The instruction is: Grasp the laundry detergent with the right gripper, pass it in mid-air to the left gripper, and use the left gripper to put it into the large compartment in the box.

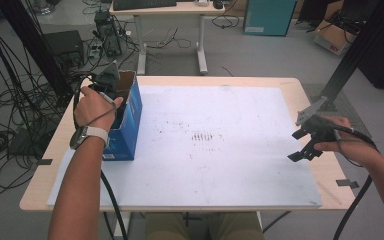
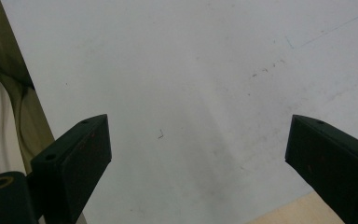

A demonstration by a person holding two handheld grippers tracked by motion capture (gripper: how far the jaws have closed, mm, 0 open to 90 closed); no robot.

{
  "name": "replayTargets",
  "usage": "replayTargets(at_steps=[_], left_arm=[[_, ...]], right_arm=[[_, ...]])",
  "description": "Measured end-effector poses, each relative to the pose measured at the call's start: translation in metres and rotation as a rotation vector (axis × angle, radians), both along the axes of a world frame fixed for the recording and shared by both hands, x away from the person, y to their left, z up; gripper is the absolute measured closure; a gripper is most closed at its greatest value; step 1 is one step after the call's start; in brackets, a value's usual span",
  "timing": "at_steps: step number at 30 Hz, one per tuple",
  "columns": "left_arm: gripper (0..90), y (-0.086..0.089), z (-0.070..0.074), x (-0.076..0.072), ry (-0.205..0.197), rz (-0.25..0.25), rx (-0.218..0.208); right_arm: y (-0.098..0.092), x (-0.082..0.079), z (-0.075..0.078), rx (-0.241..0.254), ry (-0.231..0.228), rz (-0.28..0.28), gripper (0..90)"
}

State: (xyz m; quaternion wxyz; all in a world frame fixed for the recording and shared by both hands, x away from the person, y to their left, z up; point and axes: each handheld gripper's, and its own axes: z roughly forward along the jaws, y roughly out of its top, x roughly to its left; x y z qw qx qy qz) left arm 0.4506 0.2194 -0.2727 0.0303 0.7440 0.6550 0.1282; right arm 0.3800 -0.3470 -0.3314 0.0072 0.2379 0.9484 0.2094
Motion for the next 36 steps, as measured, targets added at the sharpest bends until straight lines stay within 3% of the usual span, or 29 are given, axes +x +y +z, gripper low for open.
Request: replayTargets(at_steps=[8, 15, 20, 25, 31, 33, 36], left_arm=[[29.1, 0.003, -0.003, 0.002, 0.006, 0.002, -0.025], [27.3, 0.005, -0.008, 0.004, 0.043, -0.023, -0.046], [27.3, 0.006, -0.006, 0.003, 0.041, -0.024, -0.053], [27.1, 0.01, 0.003, -0.001, 0.017, -0.031, -0.082], [22.1, 0.01, 0.014, -0.003, -0.008, -0.043, -0.084], [11.5, 0.01, 0.02, -0.004, -0.027, -0.037, -0.081], [11.0, 0.009, 0.03, -0.006, -0.049, -0.053, -0.08]], right_arm=[[-0.004, -0.001, -0.003, -0.001, -0.001, 0.001, 6.8], [-0.005, -0.001, -0.003, 0.0, -0.002, 0.001, 6.8], [-0.003, -0.001, -0.002, -0.01, 0.003, 0.008, 6.8], [0.0, 0.0, -0.001, -0.006, -0.003, 0.017, 6.8], [0.002, 0.0, -0.001, -0.008, -0.002, 0.02, 6.8], [0.003, 0.001, 0.0, -0.009, -0.001, 0.026, 6.8], [0.004, 0.0, 0.001, -0.009, 0.0, 0.025, 6.8]])
